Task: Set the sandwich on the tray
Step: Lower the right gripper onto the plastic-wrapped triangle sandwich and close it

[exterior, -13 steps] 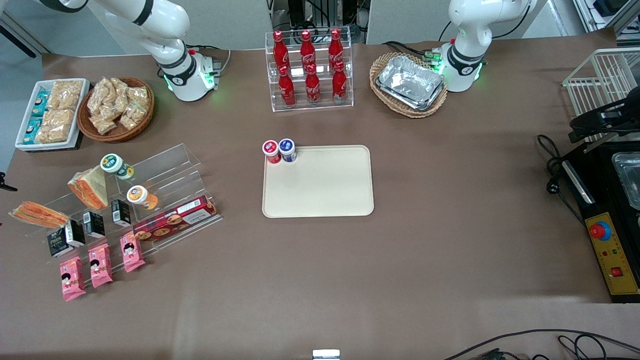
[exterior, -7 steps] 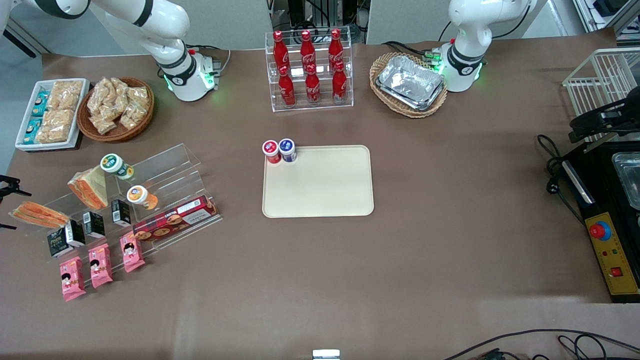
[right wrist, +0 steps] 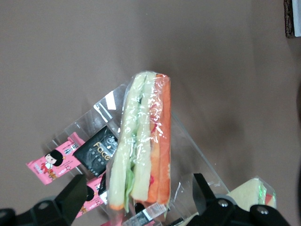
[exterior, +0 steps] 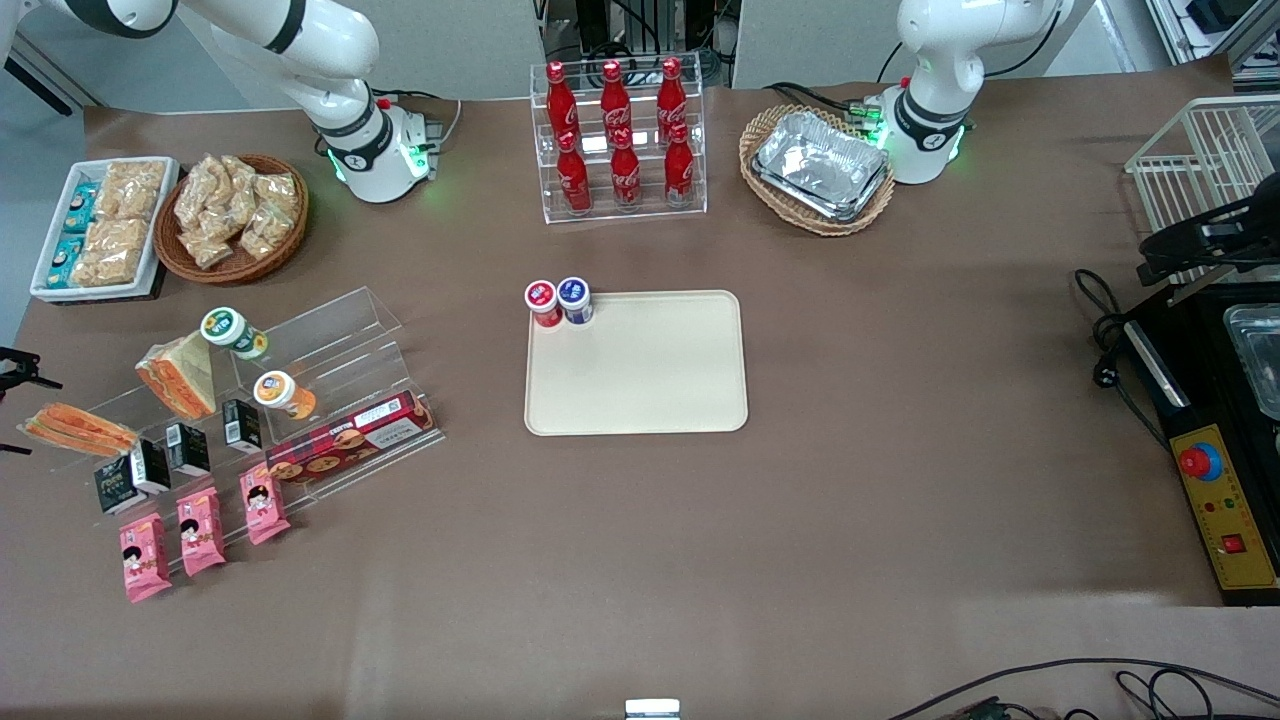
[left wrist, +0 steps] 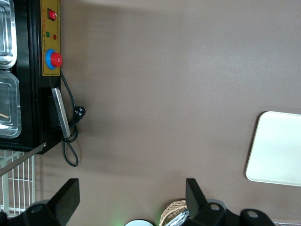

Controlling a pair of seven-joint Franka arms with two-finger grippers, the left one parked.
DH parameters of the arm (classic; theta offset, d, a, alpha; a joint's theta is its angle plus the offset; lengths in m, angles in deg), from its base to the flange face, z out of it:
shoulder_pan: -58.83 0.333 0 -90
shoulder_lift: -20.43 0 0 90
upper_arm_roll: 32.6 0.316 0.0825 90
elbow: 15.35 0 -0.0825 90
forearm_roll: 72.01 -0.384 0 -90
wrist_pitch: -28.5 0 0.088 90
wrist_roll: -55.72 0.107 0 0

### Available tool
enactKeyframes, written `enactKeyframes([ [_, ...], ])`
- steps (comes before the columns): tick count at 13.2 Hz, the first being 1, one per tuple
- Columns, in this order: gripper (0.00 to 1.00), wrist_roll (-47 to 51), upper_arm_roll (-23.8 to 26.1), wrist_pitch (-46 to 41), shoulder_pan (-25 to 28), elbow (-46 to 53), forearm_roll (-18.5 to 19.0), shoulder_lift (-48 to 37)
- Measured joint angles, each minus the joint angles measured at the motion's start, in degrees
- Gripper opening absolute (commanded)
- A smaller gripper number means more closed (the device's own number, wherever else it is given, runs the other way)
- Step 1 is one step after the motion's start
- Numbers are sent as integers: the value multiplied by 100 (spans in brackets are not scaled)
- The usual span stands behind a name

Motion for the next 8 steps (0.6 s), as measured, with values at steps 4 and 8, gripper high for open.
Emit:
enactKeyframes([
  [4, 100, -98, 0, 25, -47, -69, -186, 55],
  [8, 84, -165, 2, 162, -48, -198, -225, 78],
])
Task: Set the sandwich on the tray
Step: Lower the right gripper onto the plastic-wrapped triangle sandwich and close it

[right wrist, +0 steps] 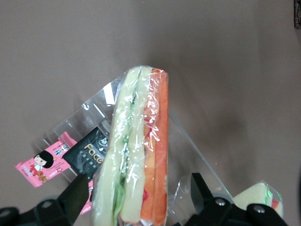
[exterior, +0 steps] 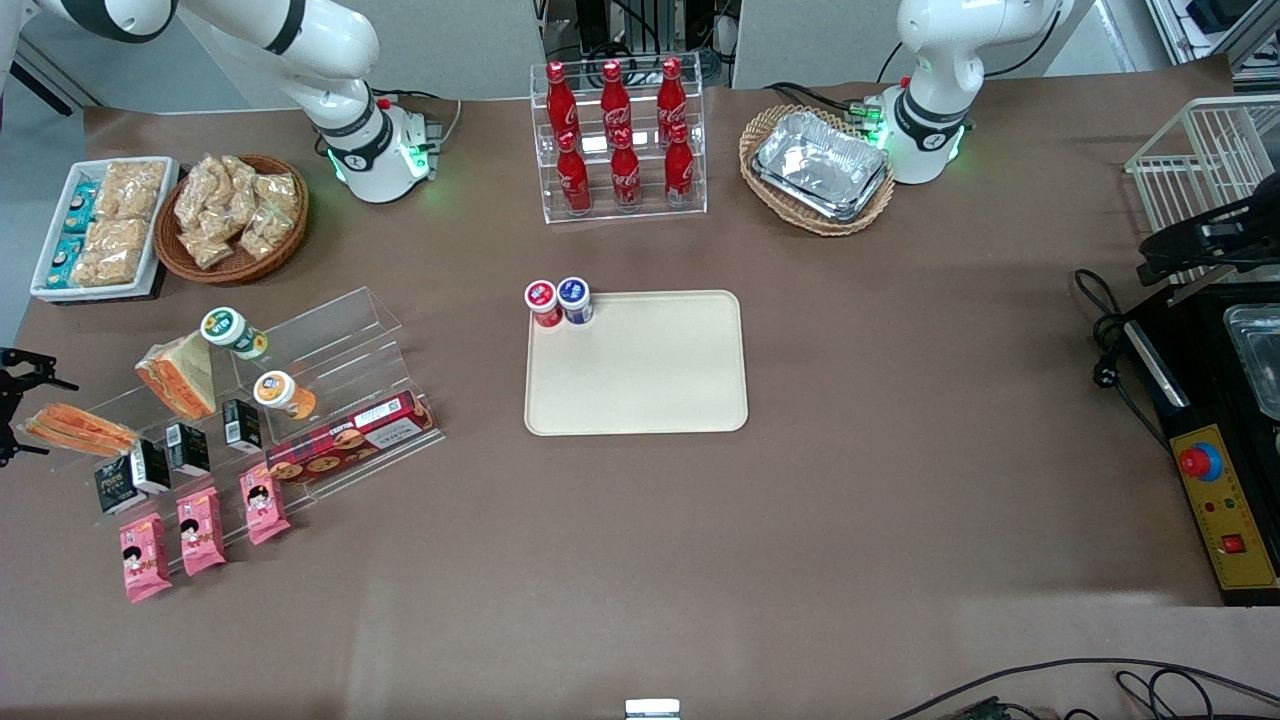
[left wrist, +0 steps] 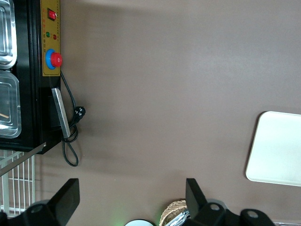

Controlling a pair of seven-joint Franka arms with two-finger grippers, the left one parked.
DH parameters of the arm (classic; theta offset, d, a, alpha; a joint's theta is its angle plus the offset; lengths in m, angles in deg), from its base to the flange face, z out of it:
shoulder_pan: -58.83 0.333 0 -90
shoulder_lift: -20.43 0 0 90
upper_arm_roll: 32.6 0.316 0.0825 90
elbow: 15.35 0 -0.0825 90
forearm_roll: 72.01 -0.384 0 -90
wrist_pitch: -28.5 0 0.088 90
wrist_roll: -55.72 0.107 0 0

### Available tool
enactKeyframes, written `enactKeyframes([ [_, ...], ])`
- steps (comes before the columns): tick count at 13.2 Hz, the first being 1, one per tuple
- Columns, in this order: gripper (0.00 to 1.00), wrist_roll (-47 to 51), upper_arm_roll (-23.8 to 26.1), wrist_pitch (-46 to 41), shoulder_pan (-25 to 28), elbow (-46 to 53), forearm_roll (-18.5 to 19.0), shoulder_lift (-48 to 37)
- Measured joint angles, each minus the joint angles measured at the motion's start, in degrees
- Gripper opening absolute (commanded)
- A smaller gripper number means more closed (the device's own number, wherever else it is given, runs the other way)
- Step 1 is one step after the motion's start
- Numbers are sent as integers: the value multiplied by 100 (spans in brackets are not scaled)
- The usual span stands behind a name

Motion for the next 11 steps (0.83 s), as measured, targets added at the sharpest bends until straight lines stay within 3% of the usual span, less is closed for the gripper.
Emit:
enactKeyframes([
  [7, 52, -358, 1, 117, 0, -76, -4, 0],
  [9, 39, -557, 1, 142, 0, -38, -5, -8],
  [11, 37, -795, 1, 146, 0, 28, -5, -11],
])
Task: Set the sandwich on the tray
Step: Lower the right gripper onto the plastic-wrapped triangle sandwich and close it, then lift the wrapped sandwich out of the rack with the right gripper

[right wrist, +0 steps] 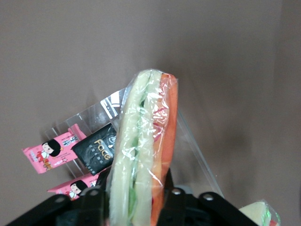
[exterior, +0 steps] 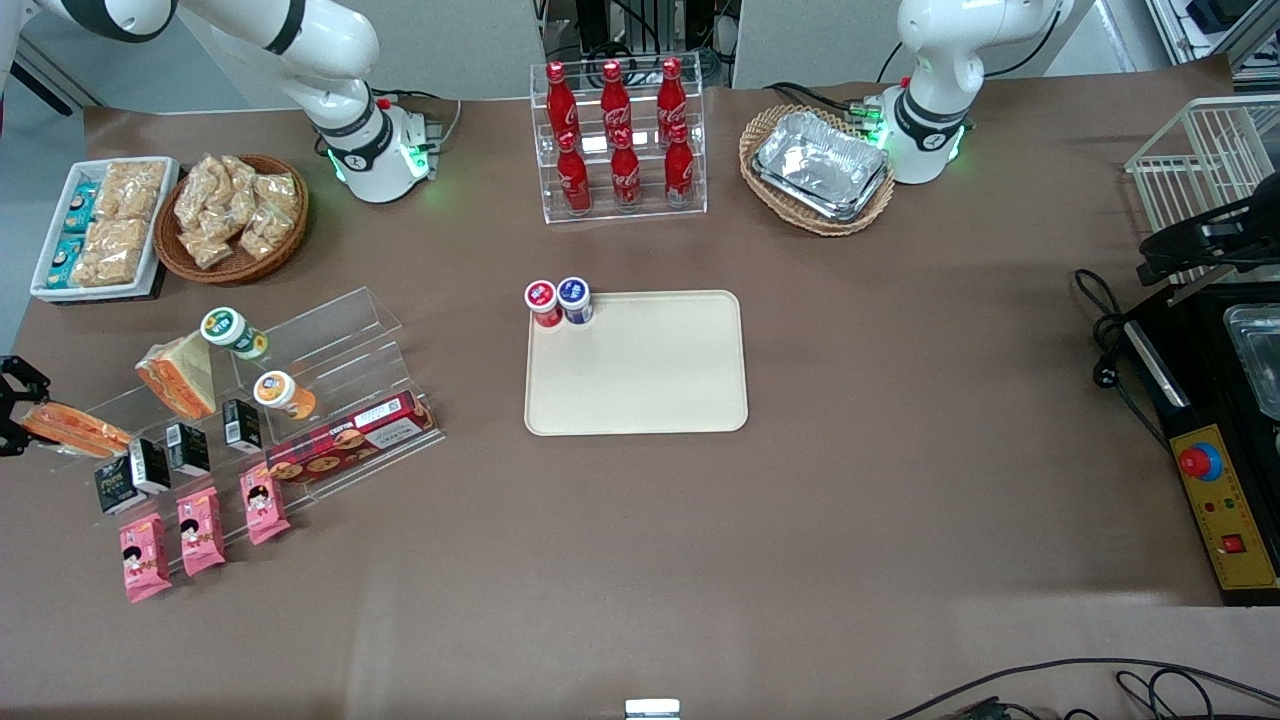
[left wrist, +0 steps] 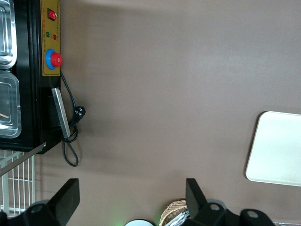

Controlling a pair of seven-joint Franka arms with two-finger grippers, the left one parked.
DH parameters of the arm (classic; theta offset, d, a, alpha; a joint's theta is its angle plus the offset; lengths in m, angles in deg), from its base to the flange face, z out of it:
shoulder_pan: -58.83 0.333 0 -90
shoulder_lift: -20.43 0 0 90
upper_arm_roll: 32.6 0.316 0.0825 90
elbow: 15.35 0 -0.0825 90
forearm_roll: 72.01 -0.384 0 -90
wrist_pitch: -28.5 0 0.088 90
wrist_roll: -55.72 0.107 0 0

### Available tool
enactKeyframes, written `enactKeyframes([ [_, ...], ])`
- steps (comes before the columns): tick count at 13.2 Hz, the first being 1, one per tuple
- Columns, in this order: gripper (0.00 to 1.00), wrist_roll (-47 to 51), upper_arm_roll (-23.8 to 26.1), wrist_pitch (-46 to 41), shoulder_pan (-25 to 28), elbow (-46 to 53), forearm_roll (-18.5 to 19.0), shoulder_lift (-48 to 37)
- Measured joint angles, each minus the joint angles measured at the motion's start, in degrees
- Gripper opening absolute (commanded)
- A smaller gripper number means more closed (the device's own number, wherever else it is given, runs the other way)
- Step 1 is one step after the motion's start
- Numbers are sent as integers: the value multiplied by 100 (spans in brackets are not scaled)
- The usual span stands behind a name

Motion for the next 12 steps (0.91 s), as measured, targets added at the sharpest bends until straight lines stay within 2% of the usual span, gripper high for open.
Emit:
enactKeyframes([
  [6, 37, -848, 53, 5, 41, 378, 0, -37],
  [9, 37, -1309, 77, 5, 289, 620, 0, -83],
  [12, 37, -2420, 86, -56, 508, 880, 0, -147],
])
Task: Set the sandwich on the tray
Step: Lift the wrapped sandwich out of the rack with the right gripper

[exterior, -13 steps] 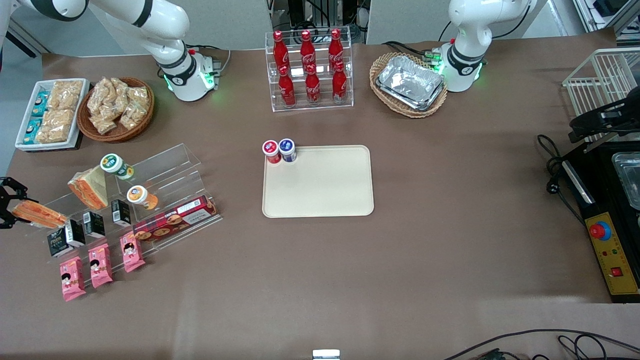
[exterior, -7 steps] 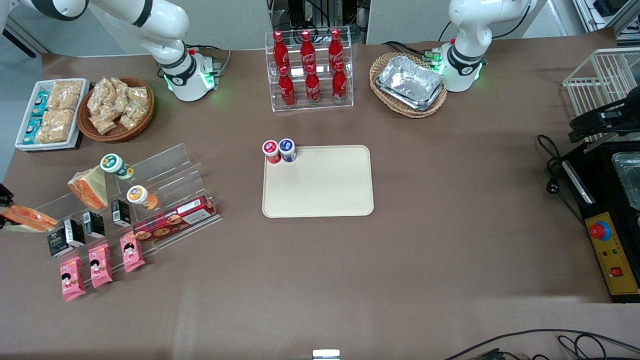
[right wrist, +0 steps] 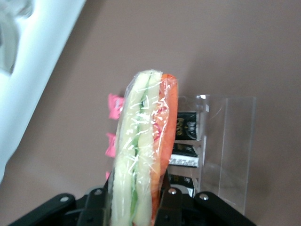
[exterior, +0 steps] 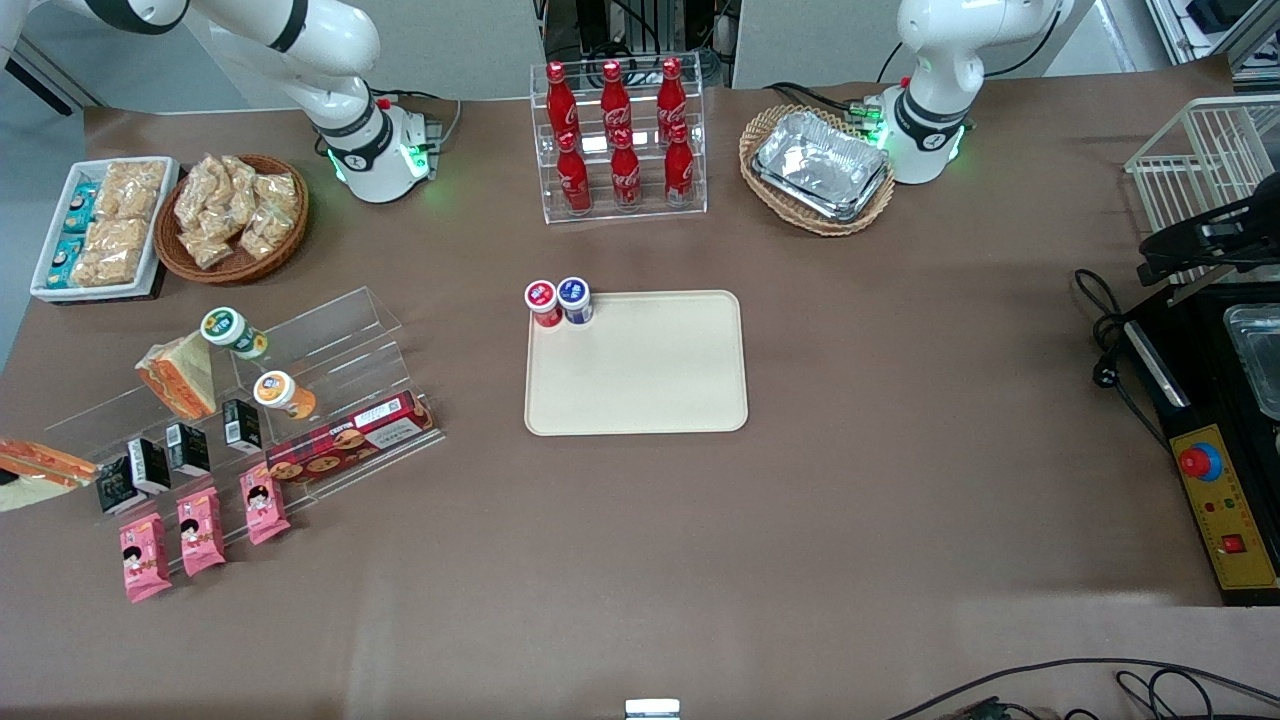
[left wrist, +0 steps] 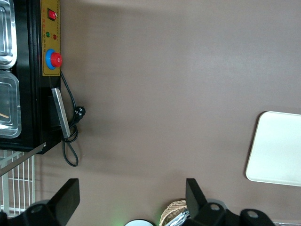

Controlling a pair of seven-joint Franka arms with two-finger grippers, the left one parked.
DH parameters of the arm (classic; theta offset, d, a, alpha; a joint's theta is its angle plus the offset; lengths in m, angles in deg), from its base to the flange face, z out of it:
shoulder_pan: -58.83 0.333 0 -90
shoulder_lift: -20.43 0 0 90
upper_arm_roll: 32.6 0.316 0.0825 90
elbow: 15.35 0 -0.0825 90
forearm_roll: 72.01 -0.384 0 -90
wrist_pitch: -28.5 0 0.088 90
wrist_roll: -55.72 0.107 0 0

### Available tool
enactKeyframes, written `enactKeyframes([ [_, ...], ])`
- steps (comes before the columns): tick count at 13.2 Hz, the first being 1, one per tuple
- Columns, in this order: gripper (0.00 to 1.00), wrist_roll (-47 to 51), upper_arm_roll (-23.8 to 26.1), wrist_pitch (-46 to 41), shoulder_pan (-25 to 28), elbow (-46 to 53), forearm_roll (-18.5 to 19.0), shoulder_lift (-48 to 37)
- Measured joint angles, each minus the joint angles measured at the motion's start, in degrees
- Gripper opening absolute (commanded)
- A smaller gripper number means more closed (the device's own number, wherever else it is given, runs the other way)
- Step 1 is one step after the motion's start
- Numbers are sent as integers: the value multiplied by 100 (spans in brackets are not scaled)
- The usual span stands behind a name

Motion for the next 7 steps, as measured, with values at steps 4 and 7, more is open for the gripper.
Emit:
enactKeyframes([
  [4, 37, -924, 14, -350, 449, 75, 0, -212],
  [7, 37, -1626, 48, -777, 906, 81, -2, -420],
])
